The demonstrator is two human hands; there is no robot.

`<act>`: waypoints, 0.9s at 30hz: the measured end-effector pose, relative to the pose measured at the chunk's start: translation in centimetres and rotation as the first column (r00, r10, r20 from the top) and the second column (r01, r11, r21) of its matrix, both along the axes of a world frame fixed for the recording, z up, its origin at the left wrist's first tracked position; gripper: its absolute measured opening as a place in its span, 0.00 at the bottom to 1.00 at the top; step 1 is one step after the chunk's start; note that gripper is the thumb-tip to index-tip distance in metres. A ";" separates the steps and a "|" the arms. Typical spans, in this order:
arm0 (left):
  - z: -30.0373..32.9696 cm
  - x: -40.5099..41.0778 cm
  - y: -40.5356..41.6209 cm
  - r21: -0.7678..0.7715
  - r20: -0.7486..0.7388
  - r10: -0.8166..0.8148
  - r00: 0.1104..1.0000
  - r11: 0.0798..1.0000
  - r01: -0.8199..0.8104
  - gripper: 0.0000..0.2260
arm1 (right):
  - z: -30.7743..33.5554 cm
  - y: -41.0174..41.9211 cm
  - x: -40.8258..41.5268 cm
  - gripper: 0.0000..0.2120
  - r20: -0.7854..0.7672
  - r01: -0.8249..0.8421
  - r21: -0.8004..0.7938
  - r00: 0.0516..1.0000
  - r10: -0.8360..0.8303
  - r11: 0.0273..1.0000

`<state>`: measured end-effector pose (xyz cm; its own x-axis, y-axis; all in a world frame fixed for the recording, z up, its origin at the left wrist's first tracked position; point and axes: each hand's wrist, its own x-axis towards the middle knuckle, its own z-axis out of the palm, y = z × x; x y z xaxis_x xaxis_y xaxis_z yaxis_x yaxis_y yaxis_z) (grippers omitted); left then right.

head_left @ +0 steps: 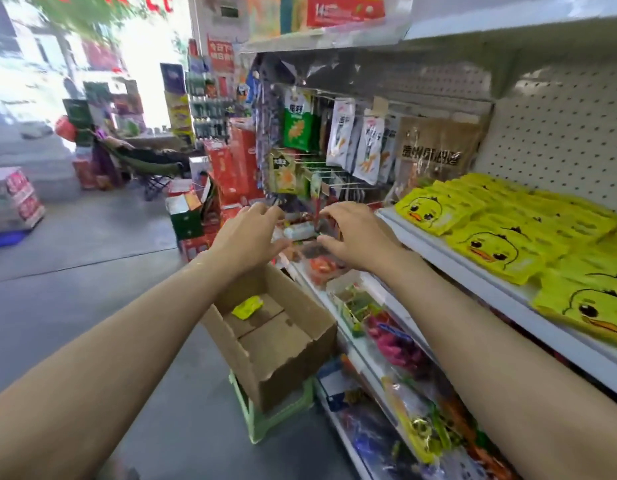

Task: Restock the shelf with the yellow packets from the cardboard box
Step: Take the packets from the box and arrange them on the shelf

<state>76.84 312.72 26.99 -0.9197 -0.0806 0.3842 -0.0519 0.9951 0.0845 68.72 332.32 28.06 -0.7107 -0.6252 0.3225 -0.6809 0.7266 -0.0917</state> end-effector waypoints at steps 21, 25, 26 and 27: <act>-11.5 -26.0 -23.1 0.125 0.238 0.210 0.948 0.962 -0.244 0.23 | -11.0 -25.5 -29.8 0.24 0.286 -0.182 0.159 0.949 0.131 0.970; -16.5 -28.7 -27.3 0.175 0.326 0.172 0.930 0.956 -0.238 0.22 | -15.9 -29.2 -32.6 0.25 0.367 -0.170 0.218 0.927 0.080 0.961; -17.9 -29.3 -28.3 0.192 0.346 0.168 0.923 0.950 -0.245 0.22 | -17.2 -30.1 -33.2 0.25 0.398 -0.169 0.235 0.915 0.064 0.957; -19.3 -29.9 -29.4 0.207 0.366 0.162 0.916 0.946 -0.250 0.21 | -18.7 -31.1 -33.8 0.24 0.428 -0.169 0.253 0.903 0.046 0.953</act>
